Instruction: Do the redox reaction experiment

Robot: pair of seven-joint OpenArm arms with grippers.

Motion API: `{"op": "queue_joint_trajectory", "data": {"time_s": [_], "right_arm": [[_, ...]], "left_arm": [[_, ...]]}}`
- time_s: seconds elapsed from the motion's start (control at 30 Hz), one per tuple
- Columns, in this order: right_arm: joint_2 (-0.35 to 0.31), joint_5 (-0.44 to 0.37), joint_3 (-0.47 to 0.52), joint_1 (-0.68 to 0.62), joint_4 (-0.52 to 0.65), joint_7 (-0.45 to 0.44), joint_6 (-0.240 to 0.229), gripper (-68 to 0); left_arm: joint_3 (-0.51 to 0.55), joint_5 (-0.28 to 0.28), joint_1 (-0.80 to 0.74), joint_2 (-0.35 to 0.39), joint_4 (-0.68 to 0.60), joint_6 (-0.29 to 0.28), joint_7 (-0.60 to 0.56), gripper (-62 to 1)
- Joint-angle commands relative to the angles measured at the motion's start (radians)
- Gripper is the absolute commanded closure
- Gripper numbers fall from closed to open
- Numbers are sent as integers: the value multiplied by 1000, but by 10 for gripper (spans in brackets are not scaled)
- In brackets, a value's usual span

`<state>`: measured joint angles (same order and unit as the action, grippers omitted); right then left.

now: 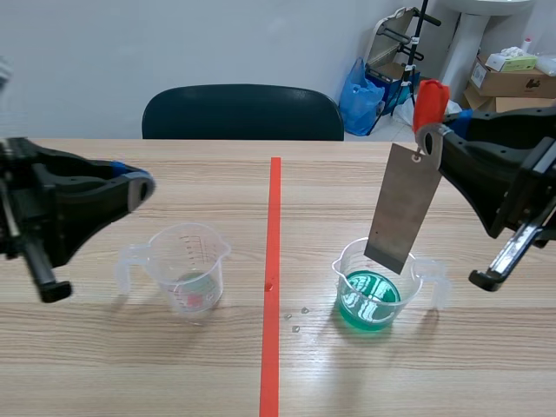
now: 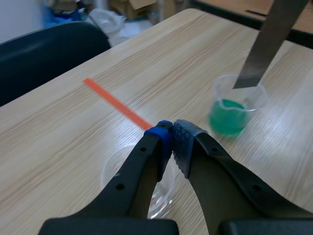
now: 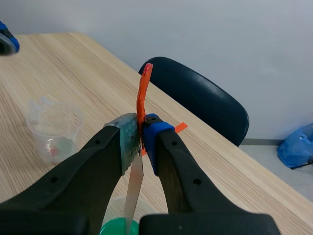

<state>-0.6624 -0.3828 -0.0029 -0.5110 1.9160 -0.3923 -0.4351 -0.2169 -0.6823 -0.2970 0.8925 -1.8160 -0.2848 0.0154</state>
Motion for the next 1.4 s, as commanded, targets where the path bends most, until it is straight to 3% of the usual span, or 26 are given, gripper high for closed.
{"op": "queue_joint_trajectory", "data": {"time_s": [0.0, 0.2, 0.53, 0.97, 1.1, 1.37], "right_arm": [[-16, -10, 4, 7, 10, -18, 0, -13], [-16, -10, 4, 7, 10, -18, 0, -13], [-16, -10, 4, 7, 10, -18, 0, -13], [-16, -10, 4, 7, 10, -18, 0, -13], [-16, -10, 4, 7, 10, -18, 0, -13], [-16, -10, 4, 7, 10, -18, 0, -13]], "left_arm": [[-59, -7, 61, -34, 30, 2, 10, -21], [-309, -7, 293, -129, 133, 3, 56, -21], [-521, -7, 510, -319, 272, 5, 117, -21], [-615, -6, 598, -497, 389, 11, 166, -21], [-615, -6, 600, -521, 417, 37, 165, -21], [-614, -6, 600, -529, 443, 35, 165, -21]]}}
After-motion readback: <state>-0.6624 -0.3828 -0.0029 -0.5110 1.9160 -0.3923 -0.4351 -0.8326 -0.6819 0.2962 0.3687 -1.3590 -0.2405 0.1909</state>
